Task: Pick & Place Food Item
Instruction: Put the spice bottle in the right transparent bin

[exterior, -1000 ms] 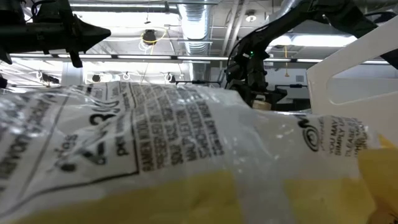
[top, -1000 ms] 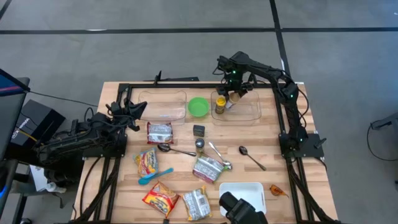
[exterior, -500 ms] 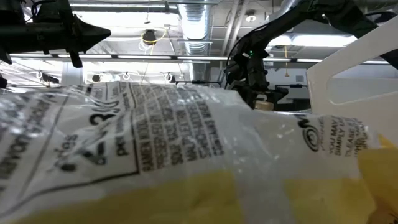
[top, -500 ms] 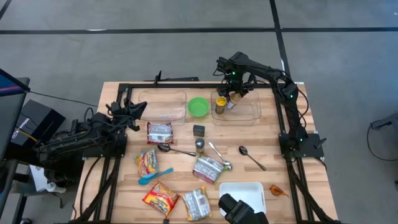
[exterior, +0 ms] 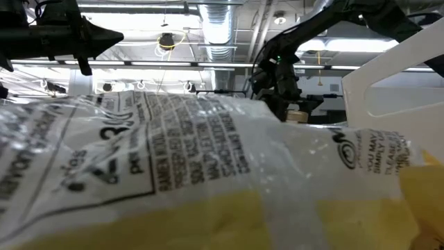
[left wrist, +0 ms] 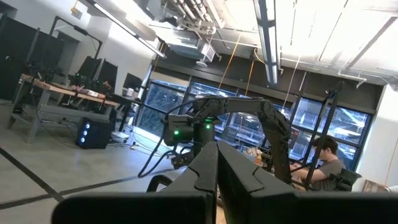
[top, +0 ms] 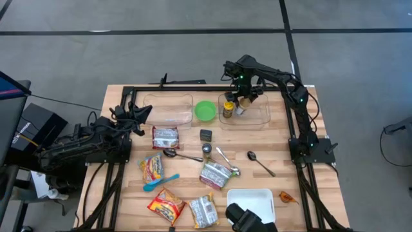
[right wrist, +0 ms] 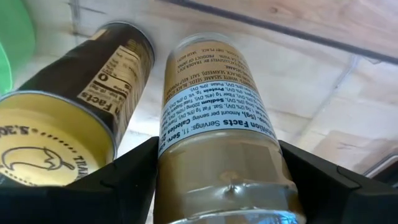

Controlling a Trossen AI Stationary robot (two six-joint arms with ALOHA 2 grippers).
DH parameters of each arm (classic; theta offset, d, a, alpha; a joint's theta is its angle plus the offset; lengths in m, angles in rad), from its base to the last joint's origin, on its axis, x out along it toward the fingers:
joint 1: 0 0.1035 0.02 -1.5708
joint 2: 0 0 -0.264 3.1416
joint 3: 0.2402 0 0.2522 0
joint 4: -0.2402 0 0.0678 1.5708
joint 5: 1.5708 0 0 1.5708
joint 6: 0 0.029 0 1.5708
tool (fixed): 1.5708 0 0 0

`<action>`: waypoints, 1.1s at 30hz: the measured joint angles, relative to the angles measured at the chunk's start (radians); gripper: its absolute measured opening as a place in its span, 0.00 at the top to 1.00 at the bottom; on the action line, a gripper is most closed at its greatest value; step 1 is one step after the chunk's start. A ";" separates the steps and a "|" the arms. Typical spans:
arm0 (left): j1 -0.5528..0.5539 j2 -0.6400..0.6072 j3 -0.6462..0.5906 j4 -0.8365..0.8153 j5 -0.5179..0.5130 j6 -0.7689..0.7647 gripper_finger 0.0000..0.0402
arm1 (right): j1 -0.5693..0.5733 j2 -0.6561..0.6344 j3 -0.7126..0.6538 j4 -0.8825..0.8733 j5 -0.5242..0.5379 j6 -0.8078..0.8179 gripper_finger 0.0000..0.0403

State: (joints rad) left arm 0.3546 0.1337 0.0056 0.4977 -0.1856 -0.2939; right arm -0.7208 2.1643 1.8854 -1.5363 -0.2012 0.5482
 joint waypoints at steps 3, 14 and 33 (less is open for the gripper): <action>0.000 0.000 0.000 0.000 0.000 0.000 1.00 | 0.002 0.000 0.000 0.004 0.000 0.002 0.29; 0.000 0.000 0.000 0.000 0.000 0.000 1.00 | 0.017 0.000 0.000 0.025 0.014 -0.006 0.29; 0.000 0.000 0.000 0.000 0.000 0.000 1.00 | 0.028 -0.002 0.000 0.032 0.079 0.010 0.22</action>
State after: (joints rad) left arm 0.3546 0.1338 0.0058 0.4980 -0.1856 -0.2935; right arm -0.6928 2.1622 1.8854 -1.5040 -0.1219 0.5583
